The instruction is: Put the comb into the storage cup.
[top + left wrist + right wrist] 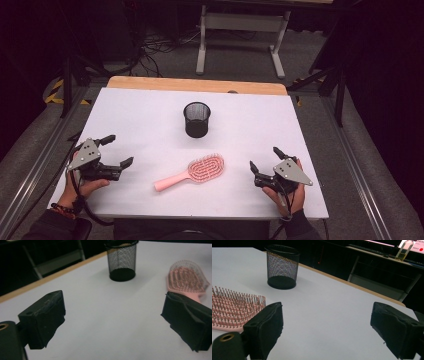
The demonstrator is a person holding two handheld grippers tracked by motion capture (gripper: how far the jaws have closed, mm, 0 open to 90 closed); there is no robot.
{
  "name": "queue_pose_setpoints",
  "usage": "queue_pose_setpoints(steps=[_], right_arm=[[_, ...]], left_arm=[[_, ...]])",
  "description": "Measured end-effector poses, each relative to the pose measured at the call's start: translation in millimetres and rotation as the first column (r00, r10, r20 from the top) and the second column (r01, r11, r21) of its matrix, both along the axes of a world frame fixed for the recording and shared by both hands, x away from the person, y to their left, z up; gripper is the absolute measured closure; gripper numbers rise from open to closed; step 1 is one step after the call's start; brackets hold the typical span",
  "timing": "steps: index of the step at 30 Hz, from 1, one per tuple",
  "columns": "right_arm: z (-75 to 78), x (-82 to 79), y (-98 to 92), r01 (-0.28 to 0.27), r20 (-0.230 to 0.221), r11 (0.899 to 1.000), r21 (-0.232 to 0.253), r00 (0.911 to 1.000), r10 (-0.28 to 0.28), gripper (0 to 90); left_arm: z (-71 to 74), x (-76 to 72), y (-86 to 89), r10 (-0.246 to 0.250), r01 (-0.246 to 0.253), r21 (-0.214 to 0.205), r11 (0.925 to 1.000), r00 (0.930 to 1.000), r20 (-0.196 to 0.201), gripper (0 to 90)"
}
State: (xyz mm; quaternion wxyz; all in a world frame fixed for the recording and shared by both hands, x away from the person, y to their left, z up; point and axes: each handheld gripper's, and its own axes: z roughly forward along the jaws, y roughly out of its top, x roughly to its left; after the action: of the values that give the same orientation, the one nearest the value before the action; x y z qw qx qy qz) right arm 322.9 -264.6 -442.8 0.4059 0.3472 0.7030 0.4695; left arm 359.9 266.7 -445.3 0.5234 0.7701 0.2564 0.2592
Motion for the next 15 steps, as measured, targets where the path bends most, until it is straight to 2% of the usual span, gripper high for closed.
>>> queue_pose_setpoints(steps=[3, 6, 9, 10, 11, 12, 15], right_arm=[[-1.2, -0.1, 0.1, -0.001, -0.005, 1.000, -0.010, 1.0000, 0.001, 11.7], [-1.2, -0.5, 0.2, -0.002, -0.006, 1.000, -0.013, 1.0000, 0.002, 11.7], [0.8, -1.0, 0.8, 0.007, 0.008, 1.000, -0.010, 0.9999, -0.007, 12.1], [2.0, -1.6, 1.1, 0.019, 0.023, 1.000, -0.006, 0.9996, -0.019, 12.3], [2.6, -1.9, 1.0, 0.020, 0.028, 1.000, -0.002, 0.9994, -0.020, 12.3], [3.1, -2.5, 0.7, 0.020, 0.031, 1.000, -0.001, 0.9993, -0.020, 12.2], [1.9, -3.5, 0.4, 0.017, 0.019, 1.000, -0.006, 0.9997, -0.017, 12.1]], left_arm=[[-3.5, -0.9, -5.7, -0.024, 0.024, 0.043, 0.9988, 0.9997, 0.005, 5.8], [-5.6, -2.7, -9.8, -0.052, 0.052, 0.036, 0.9980, 0.9987, 0.001, 6.1], [-9.7, -5.3, -14.0, -0.073, 0.072, 0.059, 0.9957, 0.9972, 0.014, 6.0], [-11.2, -5.3, -14.9, -0.083, 0.083, 0.049, 0.9953, 0.9965, 0.007, 6.2], [-12.3, -4.8, -15.7, -0.114, 0.114, 0.033, 0.9929, 0.9934, -0.014, 6.2], [-12.8, -5.0, -17.3, -0.121, 0.121, 0.030, 0.9922, 0.9926, -0.013, 6.5], [-12.5, -4.8, -21.7, -0.125, 0.125, 0.045, 0.9911, 0.9920, -0.022, 6.8]])
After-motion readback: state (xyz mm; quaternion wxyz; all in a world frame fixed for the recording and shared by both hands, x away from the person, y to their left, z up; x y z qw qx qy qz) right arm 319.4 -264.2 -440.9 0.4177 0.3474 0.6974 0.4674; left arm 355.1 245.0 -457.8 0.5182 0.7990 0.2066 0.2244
